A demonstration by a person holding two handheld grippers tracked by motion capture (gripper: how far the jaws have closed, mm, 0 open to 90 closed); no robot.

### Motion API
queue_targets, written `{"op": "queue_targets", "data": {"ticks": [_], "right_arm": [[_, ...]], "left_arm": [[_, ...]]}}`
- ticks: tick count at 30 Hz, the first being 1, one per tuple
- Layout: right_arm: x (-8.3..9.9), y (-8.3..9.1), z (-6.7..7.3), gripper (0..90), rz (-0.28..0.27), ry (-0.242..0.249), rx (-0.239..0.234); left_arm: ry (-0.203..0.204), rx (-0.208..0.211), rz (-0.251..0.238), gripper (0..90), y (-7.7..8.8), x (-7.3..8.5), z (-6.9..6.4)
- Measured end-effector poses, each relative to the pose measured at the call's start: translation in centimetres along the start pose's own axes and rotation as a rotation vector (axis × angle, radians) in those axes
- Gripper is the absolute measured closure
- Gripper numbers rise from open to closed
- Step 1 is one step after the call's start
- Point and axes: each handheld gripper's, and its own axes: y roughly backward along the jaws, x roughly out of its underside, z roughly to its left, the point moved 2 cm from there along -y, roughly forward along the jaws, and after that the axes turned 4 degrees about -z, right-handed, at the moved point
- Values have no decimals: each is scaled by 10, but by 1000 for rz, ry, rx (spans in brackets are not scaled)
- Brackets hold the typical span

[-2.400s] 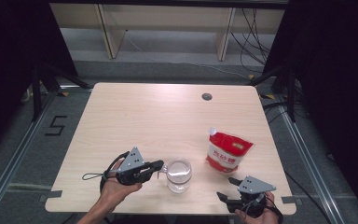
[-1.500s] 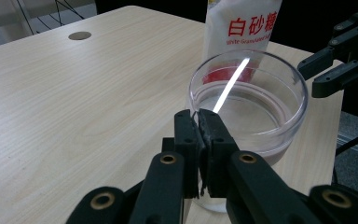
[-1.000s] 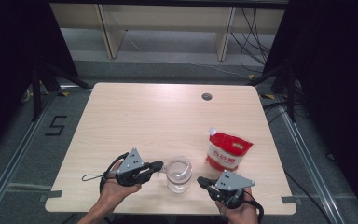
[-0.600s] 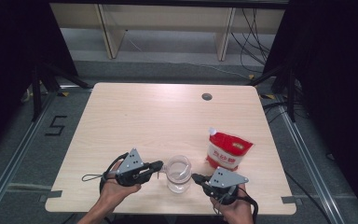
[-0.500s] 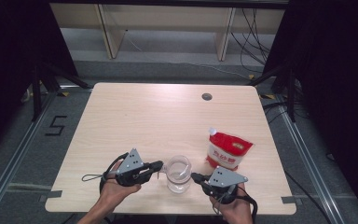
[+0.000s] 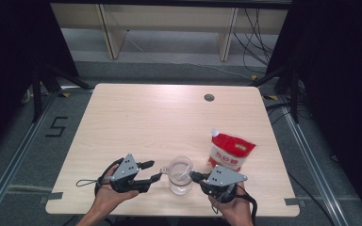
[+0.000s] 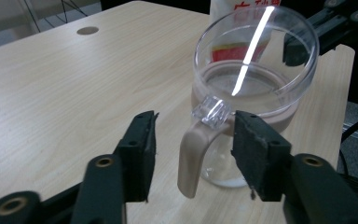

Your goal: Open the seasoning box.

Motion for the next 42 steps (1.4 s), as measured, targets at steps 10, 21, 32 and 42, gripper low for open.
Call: {"op": "queue_targets", "data": {"ticks": [10, 21, 32, 42], "right_arm": [[-10, 0, 2, 877, -21, 24, 3], [-23, -5, 4, 877, -36, 49, -12], [-34, -11, 6, 877, -38, 74, -36], [-49, -20, 11, 877, -62, 96, -64]], "left_arm": [[10, -44, 70, 332, 7, 22, -3], [38, -52, 83, 276, 10, 36, -3], [59, -51, 74, 241, 13, 41, -8], [79, -59, 67, 204, 16, 43, -5]]}}
